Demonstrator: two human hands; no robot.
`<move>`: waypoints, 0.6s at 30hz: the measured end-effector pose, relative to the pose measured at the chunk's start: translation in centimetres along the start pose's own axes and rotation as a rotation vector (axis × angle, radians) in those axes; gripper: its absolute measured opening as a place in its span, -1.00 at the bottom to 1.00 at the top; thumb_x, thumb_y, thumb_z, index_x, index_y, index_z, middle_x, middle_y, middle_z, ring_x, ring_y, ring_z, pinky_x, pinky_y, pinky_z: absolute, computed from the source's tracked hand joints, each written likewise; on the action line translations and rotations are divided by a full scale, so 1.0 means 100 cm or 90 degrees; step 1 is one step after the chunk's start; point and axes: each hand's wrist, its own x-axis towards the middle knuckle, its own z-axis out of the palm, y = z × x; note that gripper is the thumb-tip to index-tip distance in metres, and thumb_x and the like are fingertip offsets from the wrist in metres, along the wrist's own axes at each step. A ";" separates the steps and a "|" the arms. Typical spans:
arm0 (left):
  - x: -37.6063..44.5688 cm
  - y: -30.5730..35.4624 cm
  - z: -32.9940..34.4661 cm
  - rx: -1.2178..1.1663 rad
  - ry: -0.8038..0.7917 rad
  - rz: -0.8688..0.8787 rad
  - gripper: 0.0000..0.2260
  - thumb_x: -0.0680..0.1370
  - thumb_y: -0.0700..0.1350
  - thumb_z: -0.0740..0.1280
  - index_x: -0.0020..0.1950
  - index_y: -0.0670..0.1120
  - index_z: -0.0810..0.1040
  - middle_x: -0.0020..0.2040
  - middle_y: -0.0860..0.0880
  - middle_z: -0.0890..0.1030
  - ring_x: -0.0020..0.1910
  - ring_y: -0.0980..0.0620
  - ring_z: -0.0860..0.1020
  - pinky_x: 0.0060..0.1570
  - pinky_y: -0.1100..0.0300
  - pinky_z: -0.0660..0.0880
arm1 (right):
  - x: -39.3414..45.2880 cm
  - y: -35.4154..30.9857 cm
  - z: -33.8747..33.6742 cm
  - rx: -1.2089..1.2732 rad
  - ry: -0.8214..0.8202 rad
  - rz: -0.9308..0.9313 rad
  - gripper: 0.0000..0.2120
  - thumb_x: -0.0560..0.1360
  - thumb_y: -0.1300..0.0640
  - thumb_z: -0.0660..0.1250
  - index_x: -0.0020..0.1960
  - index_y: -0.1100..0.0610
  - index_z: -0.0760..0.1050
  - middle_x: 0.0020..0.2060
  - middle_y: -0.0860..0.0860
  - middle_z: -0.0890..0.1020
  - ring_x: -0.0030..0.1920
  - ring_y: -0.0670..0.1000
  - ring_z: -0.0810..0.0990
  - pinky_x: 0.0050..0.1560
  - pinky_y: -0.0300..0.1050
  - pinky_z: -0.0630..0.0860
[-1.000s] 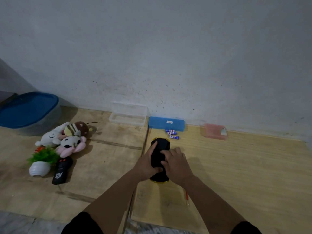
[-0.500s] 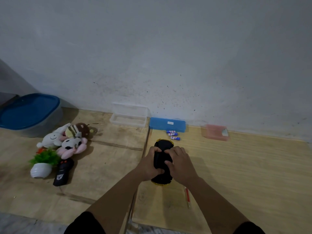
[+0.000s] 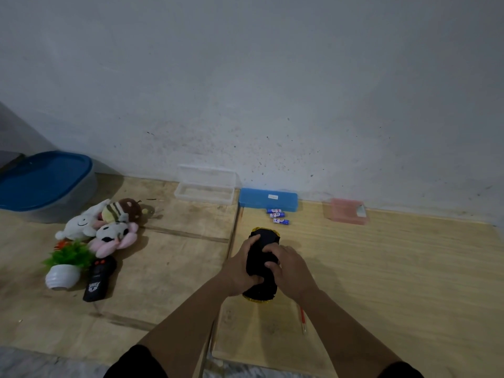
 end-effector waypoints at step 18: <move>0.028 0.001 0.030 -0.047 -0.064 -0.050 -0.11 0.46 -0.21 0.43 0.51 0.21 -0.12 0.35 0.05 0.40 0.25 0.07 0.43 0.23 0.16 0.41 | -0.054 0.106 -0.033 -0.010 0.029 0.289 -0.65 0.55 0.29 0.15 0.28 0.01 0.42 0.04 0.17 0.56 0.06 0.14 0.53 -0.01 -0.10 0.45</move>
